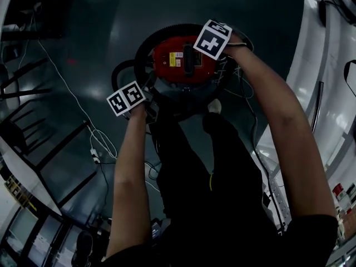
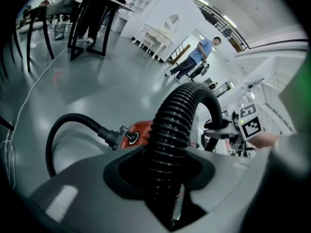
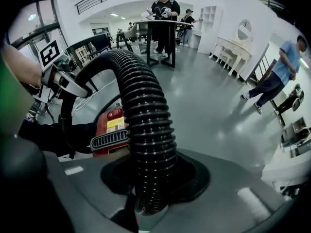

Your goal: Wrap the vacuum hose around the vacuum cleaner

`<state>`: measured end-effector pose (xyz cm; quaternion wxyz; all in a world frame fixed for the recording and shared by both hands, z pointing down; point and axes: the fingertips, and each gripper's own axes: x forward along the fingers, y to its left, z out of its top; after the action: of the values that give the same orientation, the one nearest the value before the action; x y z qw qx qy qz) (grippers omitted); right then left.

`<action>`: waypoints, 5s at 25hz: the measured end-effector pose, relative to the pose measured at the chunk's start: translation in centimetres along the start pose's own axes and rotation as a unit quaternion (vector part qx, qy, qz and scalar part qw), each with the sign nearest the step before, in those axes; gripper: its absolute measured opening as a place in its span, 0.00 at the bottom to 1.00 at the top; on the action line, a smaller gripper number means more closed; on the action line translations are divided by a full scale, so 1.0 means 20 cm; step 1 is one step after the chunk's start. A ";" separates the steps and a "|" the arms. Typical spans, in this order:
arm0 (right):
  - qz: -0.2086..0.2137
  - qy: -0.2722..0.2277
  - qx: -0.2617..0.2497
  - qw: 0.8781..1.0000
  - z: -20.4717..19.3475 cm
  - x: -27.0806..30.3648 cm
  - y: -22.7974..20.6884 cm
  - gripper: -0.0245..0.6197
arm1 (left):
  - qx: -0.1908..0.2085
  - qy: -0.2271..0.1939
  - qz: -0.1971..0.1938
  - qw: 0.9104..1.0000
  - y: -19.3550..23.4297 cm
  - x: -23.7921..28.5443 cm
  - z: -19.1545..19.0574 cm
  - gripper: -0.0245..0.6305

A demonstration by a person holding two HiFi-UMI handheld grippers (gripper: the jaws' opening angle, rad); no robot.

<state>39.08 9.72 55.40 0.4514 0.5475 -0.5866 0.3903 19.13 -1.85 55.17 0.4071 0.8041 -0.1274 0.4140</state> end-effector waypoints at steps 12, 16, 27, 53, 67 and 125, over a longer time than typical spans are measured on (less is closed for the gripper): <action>-0.031 0.050 0.012 0.998 0.04 0.18 -0.03 0.26 | -0.044 0.064 -0.024 0.997 0.15 0.14 -0.04 0.29; -0.027 0.061 0.017 0.998 0.08 0.25 -0.04 0.26 | -0.060 0.066 -0.021 0.996 0.22 0.19 -0.02 0.29; -0.043 0.080 0.033 0.995 0.13 0.39 -0.04 0.27 | -0.112 0.079 -0.032 0.990 0.34 0.28 -0.03 0.29; -0.130 0.104 0.115 0.979 0.30 0.43 -0.09 0.50 | -0.042 0.169 -0.022 0.984 0.56 0.42 0.10 0.28; -0.214 0.035 0.058 0.974 0.45 0.32 -0.04 0.49 | -0.016 0.168 -0.001 0.986 0.62 0.42 0.09 0.29; 0.094 -0.125 0.101 0.982 0.95 0.63 0.86 0.37 | -0.123 0.156 -0.031 0.980 0.82 0.46 0.23 0.29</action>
<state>20.06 -10.41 62.59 0.2779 0.5772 -0.6449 0.4168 18.56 -14.49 69.84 0.5307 0.6768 -0.0874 0.5026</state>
